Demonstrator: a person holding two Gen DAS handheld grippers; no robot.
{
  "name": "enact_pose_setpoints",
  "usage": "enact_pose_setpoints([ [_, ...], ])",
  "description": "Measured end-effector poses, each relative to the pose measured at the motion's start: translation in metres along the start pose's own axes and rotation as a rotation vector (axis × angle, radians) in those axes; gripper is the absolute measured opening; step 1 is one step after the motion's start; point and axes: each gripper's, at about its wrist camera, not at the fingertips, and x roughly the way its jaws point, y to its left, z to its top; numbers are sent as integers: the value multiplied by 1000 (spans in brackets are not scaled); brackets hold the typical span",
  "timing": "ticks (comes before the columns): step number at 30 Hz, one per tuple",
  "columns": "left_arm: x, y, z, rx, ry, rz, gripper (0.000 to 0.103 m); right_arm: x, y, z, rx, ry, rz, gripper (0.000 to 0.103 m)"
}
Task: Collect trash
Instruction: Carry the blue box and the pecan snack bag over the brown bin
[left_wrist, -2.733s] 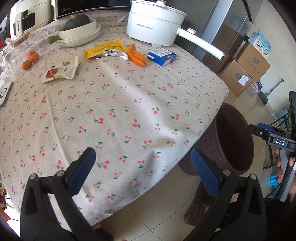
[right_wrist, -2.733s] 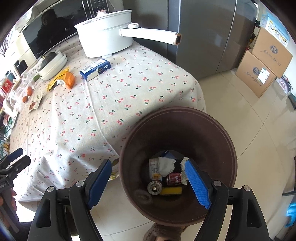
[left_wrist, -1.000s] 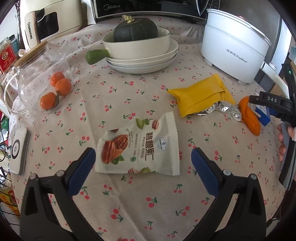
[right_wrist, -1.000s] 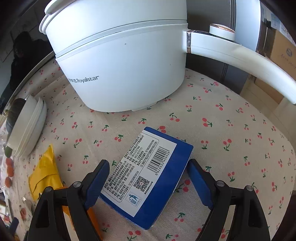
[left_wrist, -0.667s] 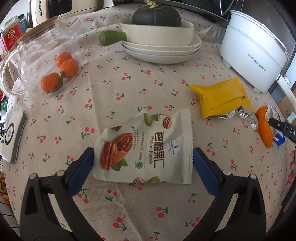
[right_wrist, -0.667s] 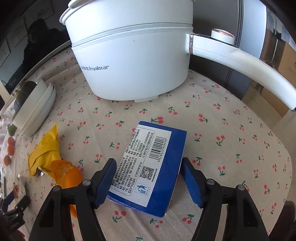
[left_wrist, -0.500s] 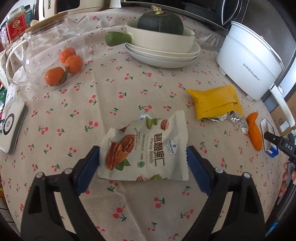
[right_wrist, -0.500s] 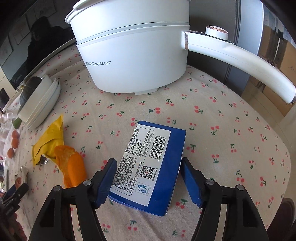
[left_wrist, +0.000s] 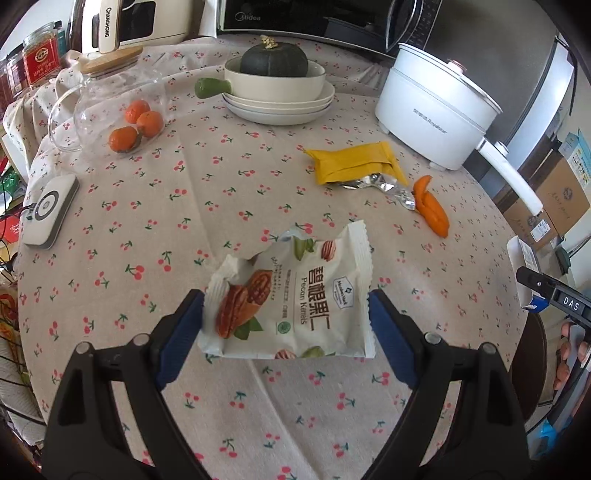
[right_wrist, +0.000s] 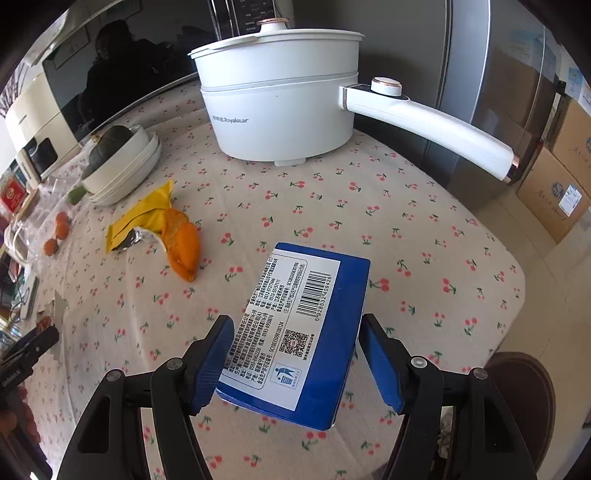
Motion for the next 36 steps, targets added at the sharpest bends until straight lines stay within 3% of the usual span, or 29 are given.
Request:
enact_pose_setpoints([
  [14, -64, -56, -49, 86, -30, -85, 88, -84, -20, -70, -1, -27, 39, 71],
  [23, -68, -98, -64, 143, -20, -178, 88, -100, -55, -104, 50, -15, 62, 71],
  [36, -55, -180, -76, 269, 15, -301, 88, -117, -129, -125, 149, -18, 44, 71],
])
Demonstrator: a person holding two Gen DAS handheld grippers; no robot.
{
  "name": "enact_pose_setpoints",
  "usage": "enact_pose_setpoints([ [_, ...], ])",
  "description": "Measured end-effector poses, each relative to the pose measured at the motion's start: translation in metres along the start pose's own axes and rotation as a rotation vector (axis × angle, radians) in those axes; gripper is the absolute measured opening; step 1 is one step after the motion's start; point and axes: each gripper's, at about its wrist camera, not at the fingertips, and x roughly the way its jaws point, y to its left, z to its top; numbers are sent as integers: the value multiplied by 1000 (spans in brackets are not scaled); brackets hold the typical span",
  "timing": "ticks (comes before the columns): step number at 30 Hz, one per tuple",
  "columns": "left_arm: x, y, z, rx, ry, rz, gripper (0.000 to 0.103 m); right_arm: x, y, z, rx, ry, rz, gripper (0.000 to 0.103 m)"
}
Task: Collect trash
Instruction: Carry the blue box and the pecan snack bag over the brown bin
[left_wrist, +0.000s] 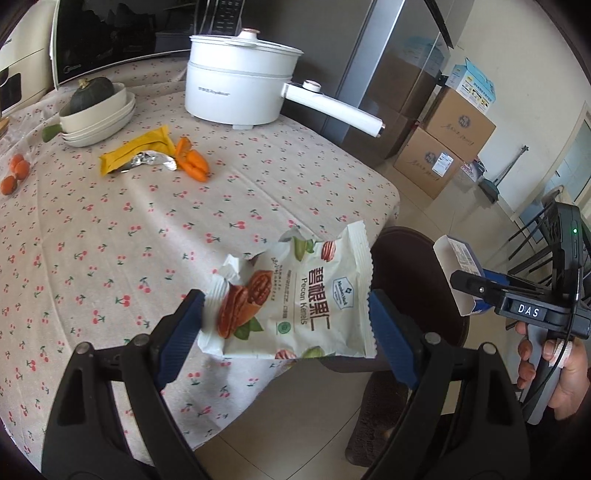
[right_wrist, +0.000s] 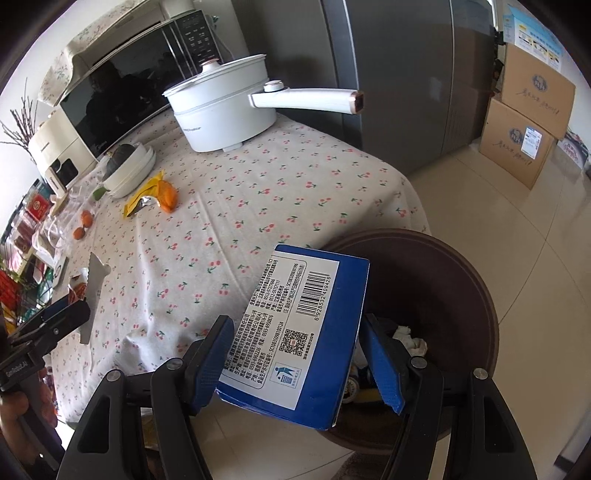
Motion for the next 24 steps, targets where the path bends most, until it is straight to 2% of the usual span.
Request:
enact_pose_setpoints([
  [16, 65, -97, -5, 112, 97, -108, 88, -6, -102, -30, 96, 45, -76, 71],
  [23, 83, -126, -10, 165, 109, -164, 89, -9, -129, -38, 124, 60, -90, 71],
  [24, 85, -128, -10, 171, 107, -174, 92, -9, -132, -38, 128, 61, -89, 71],
])
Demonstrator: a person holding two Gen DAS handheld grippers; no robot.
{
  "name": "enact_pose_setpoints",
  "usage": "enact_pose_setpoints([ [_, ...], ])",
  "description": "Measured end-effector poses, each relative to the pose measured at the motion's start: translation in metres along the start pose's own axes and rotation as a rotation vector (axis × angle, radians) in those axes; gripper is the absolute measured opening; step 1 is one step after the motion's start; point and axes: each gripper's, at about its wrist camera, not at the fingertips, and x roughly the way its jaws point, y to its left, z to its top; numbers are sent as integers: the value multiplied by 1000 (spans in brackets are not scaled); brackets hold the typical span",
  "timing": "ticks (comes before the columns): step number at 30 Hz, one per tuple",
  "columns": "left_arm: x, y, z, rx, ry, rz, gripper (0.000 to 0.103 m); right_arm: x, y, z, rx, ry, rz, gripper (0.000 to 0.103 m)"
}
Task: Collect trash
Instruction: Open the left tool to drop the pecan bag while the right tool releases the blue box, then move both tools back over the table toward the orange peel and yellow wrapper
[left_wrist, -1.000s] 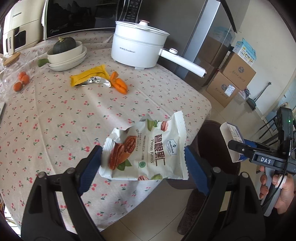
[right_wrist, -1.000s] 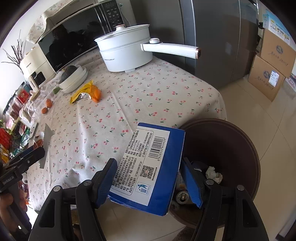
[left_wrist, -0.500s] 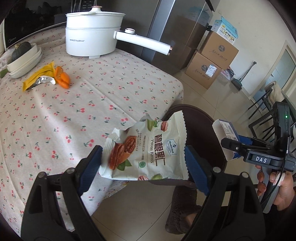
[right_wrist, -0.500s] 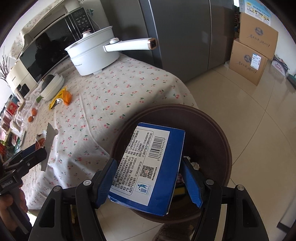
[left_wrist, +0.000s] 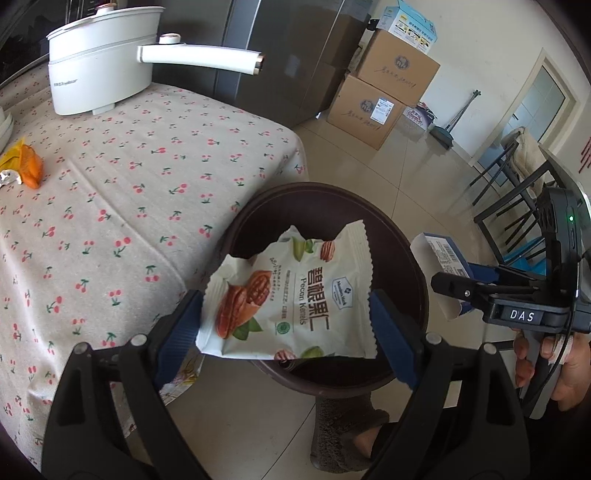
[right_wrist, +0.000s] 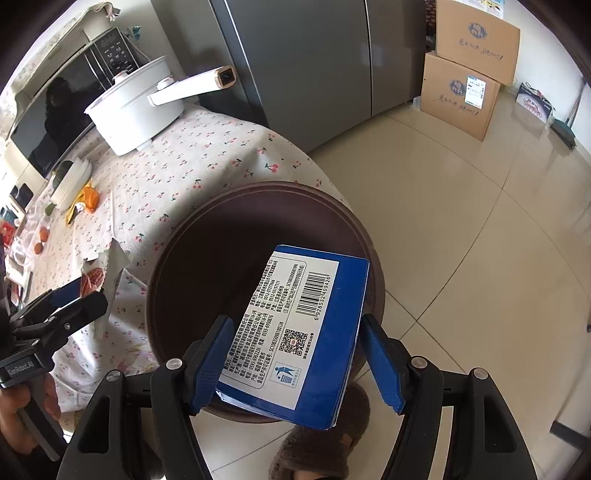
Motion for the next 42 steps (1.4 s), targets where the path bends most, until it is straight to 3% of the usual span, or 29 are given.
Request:
enact_pose_setpoints([
  [3, 4, 0, 2, 1, 5, -13, 102, -1, -7, 0, 10, -3, 3, 71],
  [12, -11, 17, 4, -33, -11, 4, 102, 0, -1, 2, 2, 0, 2, 71],
  [28, -74, 89, -15, -157, -51, 187, 102, 5, 49, 14, -51, -4, 8, 73],
  [33, -91, 111, -23, -177, -53, 232, 102, 7, 69, 19, -42, 9, 34, 83],
  [42, -122, 149, -45, -232, -60, 291, 102, 11, 110, 19, -111, 25, 46, 84],
])
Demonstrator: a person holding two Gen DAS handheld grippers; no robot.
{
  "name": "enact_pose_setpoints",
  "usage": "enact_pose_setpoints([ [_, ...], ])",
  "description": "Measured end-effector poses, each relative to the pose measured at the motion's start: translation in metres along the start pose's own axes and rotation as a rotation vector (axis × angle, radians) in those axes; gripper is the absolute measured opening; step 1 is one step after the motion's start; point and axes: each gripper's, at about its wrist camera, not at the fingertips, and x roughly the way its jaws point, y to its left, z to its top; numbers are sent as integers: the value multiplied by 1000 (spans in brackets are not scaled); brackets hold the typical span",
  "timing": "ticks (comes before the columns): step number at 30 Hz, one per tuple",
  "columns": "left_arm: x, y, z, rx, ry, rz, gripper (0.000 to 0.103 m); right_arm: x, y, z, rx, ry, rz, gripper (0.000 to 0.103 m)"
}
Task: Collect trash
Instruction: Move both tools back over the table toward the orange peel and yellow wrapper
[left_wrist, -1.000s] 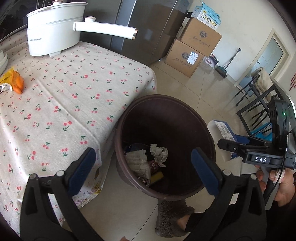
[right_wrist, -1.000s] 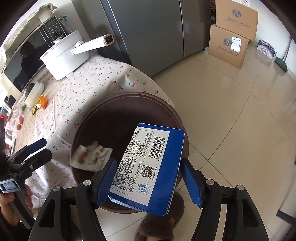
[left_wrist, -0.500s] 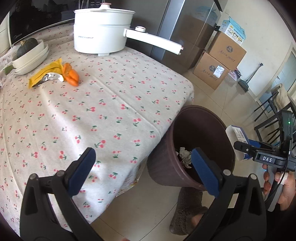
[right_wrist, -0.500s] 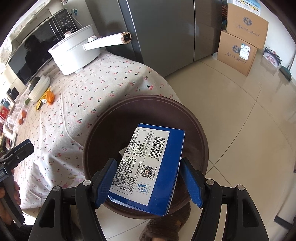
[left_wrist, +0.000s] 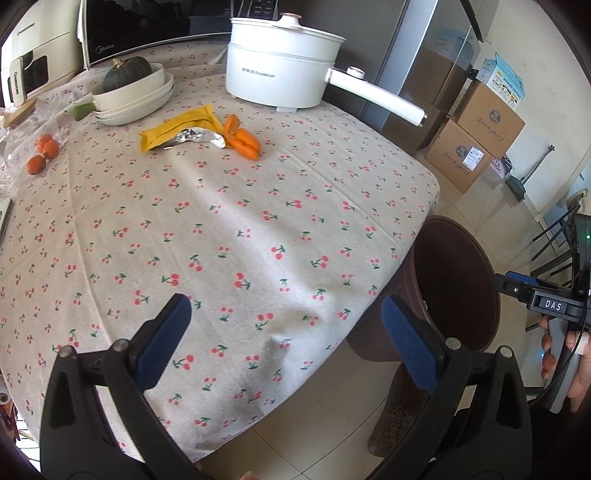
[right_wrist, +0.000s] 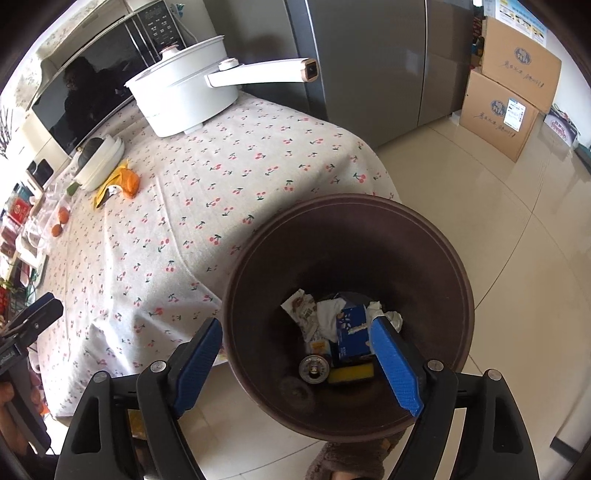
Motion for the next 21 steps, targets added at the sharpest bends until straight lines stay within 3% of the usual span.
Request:
enact_pose_setpoints([
  [10, -21, 46, -8, -56, -24, 70, 102, 7, 43, 6, -56, 7, 8, 84],
  [21, -38, 94, -12, -134, -51, 158, 102, 14, 119, 18, -180, -10, 22, 84],
])
